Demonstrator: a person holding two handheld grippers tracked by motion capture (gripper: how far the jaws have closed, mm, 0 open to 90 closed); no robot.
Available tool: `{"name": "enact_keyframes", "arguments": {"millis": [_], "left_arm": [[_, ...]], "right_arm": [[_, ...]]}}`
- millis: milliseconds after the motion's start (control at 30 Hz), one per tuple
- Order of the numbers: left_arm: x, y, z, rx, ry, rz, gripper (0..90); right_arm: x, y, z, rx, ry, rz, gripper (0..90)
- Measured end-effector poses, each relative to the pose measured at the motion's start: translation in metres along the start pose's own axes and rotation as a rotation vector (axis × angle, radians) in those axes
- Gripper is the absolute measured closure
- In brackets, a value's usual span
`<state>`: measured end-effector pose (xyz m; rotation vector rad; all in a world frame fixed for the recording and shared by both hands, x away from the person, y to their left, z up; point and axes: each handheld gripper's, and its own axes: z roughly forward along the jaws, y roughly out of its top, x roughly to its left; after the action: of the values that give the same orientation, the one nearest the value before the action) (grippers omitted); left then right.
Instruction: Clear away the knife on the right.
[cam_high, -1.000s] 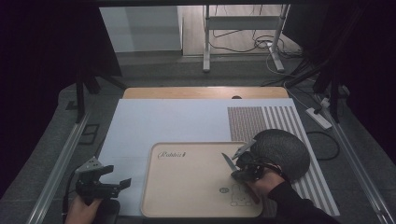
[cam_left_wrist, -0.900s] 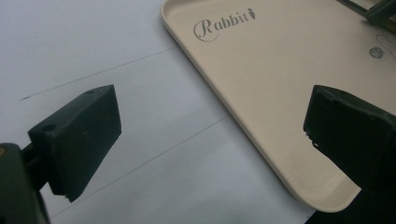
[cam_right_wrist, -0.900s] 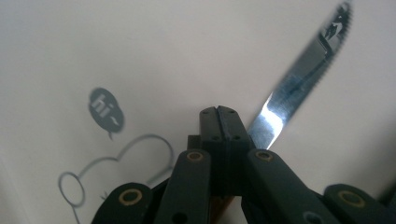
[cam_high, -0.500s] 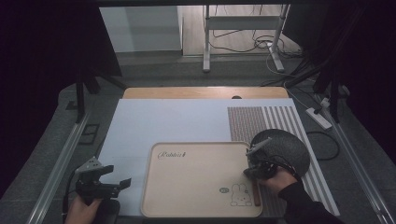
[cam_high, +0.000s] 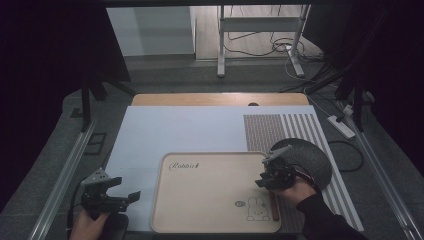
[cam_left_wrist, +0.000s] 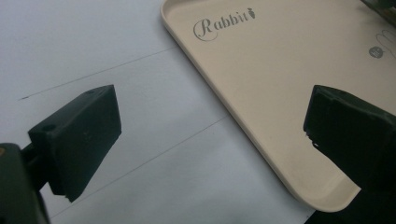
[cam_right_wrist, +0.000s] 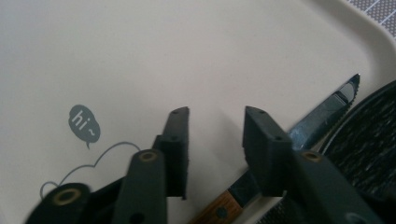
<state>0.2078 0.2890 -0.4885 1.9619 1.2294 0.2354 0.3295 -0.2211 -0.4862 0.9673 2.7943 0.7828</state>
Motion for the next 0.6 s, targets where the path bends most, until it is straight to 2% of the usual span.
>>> {"name": "enact_keyframes", "arguments": {"millis": [233,333,433,533,600], "left_arm": [[0.0,0.0,0.0,0.0,-0.001,0.0,4.3],[0.0,0.0,0.0,0.0,-0.001,0.0,4.3],[0.0,0.0,0.0,0.0,-0.002,0.0,4.3],[0.0001,0.0,0.0,0.0,-0.002,0.0,4.3],[0.0001,0.0,0.0,0.0,-0.002,0.0,4.3]], "right_arm": [[-0.0001,0.0028,-0.0002,-0.027,0.002,0.015,44.4],[0.001,0.0051,-0.0013,-0.05,0.024,0.016,38.0],[0.0028,0.0077,-0.0023,-0.07,0.015,0.015,28.8],[0.0033,0.0091,-0.0015,-0.075,0.013,0.013,20.0],[0.0036,0.0092,-0.0002,-0.07,0.014,0.008,17.4]]}}
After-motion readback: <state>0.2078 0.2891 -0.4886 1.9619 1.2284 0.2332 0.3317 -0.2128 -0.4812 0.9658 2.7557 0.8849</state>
